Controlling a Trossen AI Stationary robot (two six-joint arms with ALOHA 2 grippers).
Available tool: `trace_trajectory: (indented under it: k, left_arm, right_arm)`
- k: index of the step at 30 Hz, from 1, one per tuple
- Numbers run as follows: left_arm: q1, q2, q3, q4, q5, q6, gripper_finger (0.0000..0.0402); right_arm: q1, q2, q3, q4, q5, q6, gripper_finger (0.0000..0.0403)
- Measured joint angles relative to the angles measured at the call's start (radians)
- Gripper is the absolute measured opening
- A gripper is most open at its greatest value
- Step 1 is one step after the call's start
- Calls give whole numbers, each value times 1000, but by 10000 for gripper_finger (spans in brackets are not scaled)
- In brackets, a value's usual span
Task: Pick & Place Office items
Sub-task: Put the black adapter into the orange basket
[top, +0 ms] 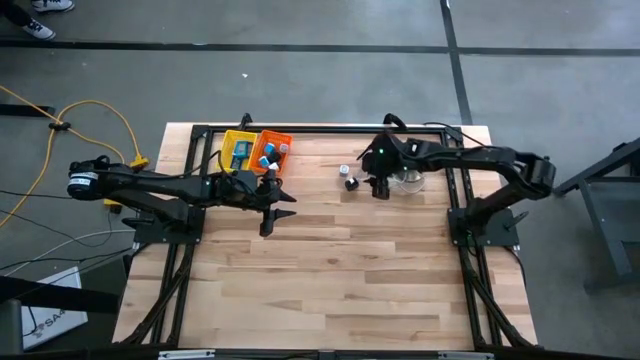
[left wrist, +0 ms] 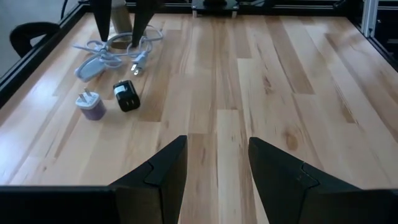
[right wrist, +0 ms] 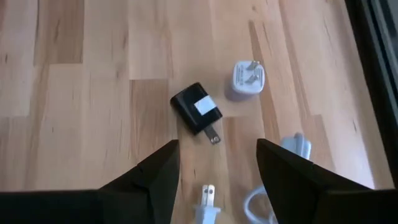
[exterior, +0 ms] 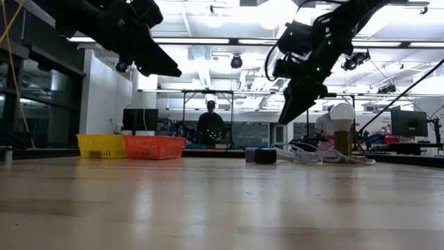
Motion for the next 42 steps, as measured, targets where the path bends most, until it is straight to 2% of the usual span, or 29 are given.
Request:
trace_trajectory:
  k: [6,13,16,24,31,42]
  left_arm:
    - [0,0,0,0,0,-16,166]
    - [0,0,0,0,-1,-15,166]
    - [0,0,0,0,-1,-15,166]
    - [1,0,0,0,-1,-15,166]
    - [1,0,0,0,0,-15,166]
    - [1,0,0,0,0,-15,166]
  right_arm:
    - [-45,66,31,-6,-84,-60,199]
    - [-31,208,247,-171,-106,-124,199]
    - [-19,257,299,-215,-104,-177,199]
    - [14,296,303,-230,-131,-249,199]
    - [-3,299,303,-224,-137,-254,199]
    - [-21,386,303,-182,-175,-280,199]
